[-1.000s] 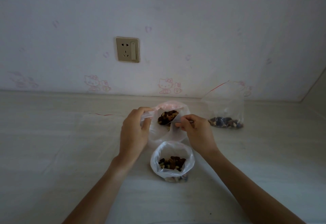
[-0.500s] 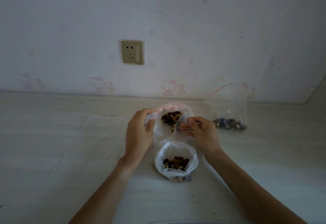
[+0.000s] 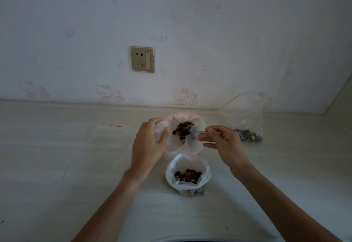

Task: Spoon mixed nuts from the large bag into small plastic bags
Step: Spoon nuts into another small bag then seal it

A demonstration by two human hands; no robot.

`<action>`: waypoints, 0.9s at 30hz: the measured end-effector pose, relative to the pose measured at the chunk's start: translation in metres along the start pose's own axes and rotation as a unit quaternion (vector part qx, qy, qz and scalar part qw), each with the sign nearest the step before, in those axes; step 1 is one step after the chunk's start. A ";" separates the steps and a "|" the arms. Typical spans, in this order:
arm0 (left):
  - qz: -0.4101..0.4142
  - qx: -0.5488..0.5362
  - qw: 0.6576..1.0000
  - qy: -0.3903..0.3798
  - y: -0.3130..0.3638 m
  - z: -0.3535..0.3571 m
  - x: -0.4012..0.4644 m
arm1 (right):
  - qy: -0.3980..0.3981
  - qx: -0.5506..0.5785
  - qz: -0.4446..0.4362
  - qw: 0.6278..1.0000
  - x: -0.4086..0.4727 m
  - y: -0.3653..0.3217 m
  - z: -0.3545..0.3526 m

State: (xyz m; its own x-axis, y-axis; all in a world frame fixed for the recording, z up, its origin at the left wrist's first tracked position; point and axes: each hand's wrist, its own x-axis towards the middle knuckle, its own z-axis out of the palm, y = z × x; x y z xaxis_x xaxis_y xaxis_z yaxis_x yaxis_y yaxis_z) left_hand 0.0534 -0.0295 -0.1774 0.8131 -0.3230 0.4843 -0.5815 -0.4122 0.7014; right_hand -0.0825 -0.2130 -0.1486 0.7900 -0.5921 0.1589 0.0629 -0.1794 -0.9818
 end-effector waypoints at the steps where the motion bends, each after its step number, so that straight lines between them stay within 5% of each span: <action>1: -0.008 0.000 1.000 -0.007 0.001 -0.002 -0.001 | -0.001 0.004 0.000 1.000 -0.001 -0.003 -0.002; 10: 0.042 -0.049 0.996 0.057 0.025 -0.036 -0.028 | -0.026 0.033 -0.035 0.998 -0.028 -0.038 -0.040; 20: -0.060 -0.006 0.985 -0.159 0.047 -0.048 -0.062 | -0.111 0.078 0.027 0.990 -0.080 -0.041 -0.070; 24: -0.063 -0.032 0.982 -0.175 0.057 -0.046 -0.061 | -0.122 -0.026 0.008 0.992 -0.091 -0.038 -0.064; 27: -0.104 -0.104 0.972 -0.184 0.064 -0.044 -0.058 | -0.123 -0.245 -0.115 0.955 -0.101 -0.040 -0.065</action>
State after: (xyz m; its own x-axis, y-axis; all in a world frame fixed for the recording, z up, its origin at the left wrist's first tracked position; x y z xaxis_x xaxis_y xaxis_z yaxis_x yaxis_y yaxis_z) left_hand -0.0303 0.0003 -0.1375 0.8261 -0.5488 0.1277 -0.3558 -0.3324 0.8735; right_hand -0.2048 -0.1968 -0.1185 0.9130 -0.3004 0.2761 0.0071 -0.6649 -0.7469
